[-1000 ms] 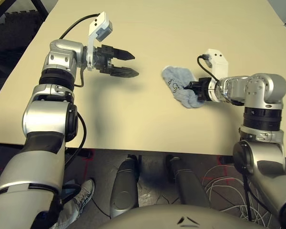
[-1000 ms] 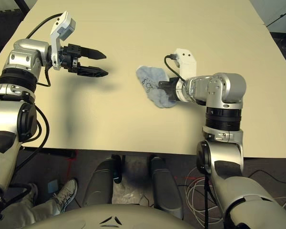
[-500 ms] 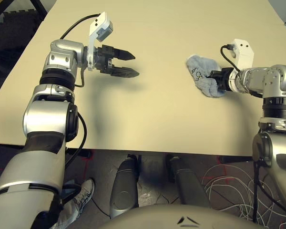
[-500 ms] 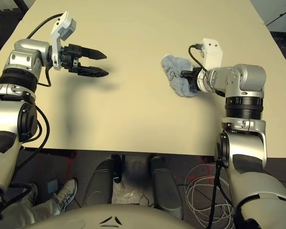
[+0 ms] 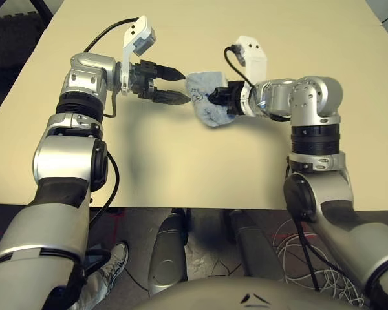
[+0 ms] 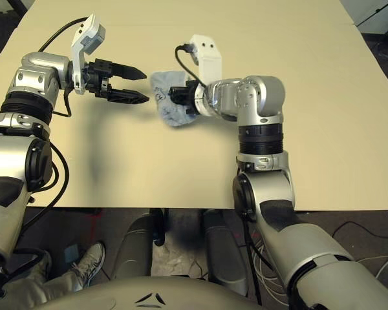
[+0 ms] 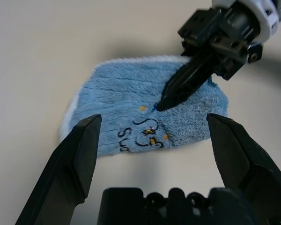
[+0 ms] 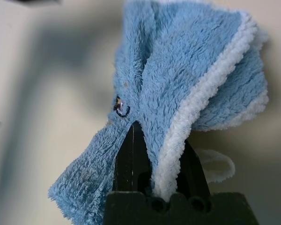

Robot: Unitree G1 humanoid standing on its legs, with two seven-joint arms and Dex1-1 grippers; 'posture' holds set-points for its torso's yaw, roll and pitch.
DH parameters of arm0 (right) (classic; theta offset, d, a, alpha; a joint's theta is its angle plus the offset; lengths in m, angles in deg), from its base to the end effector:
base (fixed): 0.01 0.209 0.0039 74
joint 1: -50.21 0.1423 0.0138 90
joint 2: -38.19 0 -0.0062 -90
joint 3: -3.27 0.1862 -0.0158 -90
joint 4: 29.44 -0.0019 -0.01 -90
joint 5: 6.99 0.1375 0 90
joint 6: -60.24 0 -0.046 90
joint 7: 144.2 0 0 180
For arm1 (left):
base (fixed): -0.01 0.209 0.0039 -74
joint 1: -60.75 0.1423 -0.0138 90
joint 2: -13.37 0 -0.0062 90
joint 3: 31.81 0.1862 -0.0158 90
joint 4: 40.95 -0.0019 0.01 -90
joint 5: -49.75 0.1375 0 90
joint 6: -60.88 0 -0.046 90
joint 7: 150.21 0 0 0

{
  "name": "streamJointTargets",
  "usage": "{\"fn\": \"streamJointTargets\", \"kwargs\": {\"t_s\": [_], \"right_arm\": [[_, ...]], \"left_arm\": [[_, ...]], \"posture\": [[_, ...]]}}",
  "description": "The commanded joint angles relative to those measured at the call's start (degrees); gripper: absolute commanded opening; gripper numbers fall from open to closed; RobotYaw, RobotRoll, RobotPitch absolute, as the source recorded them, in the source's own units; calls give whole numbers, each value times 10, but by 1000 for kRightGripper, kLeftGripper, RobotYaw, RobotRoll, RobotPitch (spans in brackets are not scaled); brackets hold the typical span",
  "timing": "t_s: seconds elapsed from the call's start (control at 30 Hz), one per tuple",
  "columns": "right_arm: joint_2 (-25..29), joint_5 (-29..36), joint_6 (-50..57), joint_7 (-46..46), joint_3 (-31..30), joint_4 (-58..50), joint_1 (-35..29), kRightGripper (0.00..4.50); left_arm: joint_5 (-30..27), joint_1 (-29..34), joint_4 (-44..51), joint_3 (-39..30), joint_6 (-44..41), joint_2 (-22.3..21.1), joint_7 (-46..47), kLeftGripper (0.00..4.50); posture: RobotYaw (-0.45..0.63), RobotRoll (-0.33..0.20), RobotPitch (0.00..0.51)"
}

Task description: Wipe the water off the table with a rag.

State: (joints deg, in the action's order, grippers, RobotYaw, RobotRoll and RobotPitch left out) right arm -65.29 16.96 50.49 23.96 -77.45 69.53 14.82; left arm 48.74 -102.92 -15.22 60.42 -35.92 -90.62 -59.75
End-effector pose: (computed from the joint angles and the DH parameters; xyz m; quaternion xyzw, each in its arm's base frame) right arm 0.3117 -0.1008 0.2044 0.1098 0.3016 0.3190 0.8918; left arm 0.3722 0.2308 0.2512 0.1562 0.1042 -0.6133 0.7672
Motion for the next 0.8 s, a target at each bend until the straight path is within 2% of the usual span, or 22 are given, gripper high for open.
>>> {"fn": "streamJointTargets", "kwargs": {"t_s": [0.03, 0.4, 0.57, 0.8], "right_arm": [[27, -6, 11, 0, -6, -17, -18, 110], [174, -19, 4, -15, 32, 27, -31, 110], [239, -26, -12, -38, 18, 45, -44, 110], [316, -57, -100, -85, -21, 135, -49, 110]], "left_arm": [[0, -4, -6, 3, -2, -4, -6, 4500], [-1, -1, -8, 2, 0, 0, -3, 4500], [0, -4, -11, 3, 2, 3, -2, 4500], [1, -8, -15, 3, 5, 5, -2, 4500]], "posture": [[1, 0, 262], [-19, 0, 263], [-25, 0, 260], [-33, 0, 254]]}}
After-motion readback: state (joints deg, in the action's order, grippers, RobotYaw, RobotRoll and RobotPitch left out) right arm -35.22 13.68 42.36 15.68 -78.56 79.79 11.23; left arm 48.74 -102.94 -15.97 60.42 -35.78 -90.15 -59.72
